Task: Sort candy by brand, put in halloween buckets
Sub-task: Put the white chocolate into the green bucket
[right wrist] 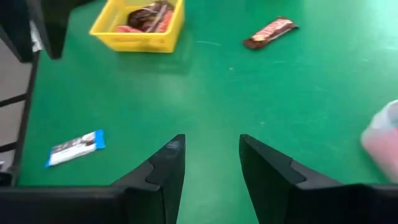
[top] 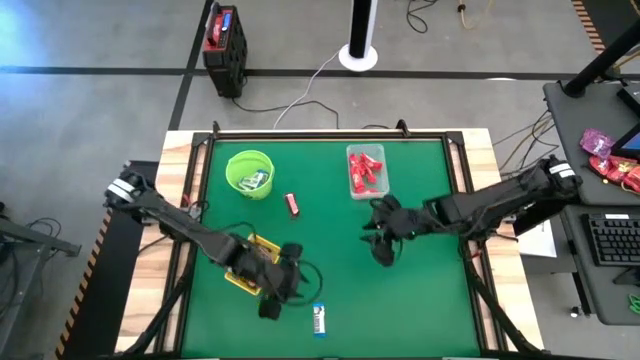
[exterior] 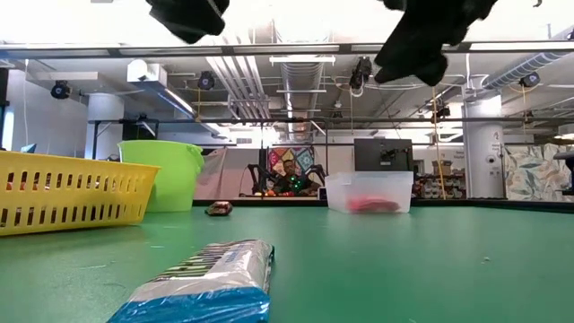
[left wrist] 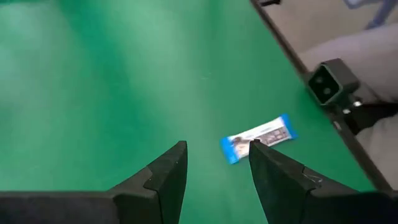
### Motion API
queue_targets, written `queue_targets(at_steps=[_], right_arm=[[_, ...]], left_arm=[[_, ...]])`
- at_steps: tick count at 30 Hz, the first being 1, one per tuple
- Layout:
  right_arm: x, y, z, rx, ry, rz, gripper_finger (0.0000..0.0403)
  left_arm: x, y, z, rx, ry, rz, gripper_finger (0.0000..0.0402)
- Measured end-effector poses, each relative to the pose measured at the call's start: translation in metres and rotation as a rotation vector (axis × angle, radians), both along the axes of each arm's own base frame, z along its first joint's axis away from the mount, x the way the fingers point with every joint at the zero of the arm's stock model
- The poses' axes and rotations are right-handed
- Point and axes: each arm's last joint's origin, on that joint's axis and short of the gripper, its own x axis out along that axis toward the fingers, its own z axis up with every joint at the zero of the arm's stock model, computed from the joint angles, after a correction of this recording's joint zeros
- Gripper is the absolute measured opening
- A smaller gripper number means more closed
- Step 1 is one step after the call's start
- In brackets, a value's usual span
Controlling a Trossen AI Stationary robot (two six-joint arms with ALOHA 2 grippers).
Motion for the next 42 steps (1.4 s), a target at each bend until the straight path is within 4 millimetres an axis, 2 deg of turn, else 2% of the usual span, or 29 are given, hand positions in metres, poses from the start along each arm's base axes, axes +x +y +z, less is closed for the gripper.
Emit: queue_targets(at_steps=[4, 7, 11, 17, 24, 29, 35, 42], right_arm=[[-0.006, 0.023, 0.000, -0.015, -0.013, 0.023, 0.0144], [-0.008, 0.032, 0.001, -0.030, -0.022, 0.038, 0.0141], [-0.010, 0.036, 0.001, -0.038, -0.028, 0.048, 0.0143], [-0.010, 0.036, 0.001, -0.049, -0.022, 0.061, 0.0150], [-0.015, 0.039, -0.004, -0.063, 0.040, 0.101, 0.0148], [-0.019, 0.047, -0.005, -0.065, 0.045, 0.136, 0.0152], [-0.025, 0.058, -0.006, -0.074, 0.056, 0.183, 0.0158], [-0.029, 0.066, -0.006, -0.074, 0.056, 0.215, 0.0157]], left_arm=[[0.023, -0.025, -0.009, 0.057, 0.023, -0.067, 0.0157], [0.043, -0.040, -0.018, 0.142, 0.087, -0.117, 0.0157], [0.065, -0.054, -0.034, 0.193, 0.223, -0.162, 0.0157], [0.090, -0.073, -0.040, 0.166, 0.306, -0.254, 0.0157], [0.093, -0.075, -0.044, 0.275, 0.431, -0.285, 0.0157], [0.096, -0.084, -0.062, 0.326, 0.407, -0.368, 0.0157], [0.098, -0.093, -0.078, 0.364, 0.387, -0.362, 0.0157], [0.092, -0.102, -0.078, 0.391, 0.393, -0.413, 0.0157]])
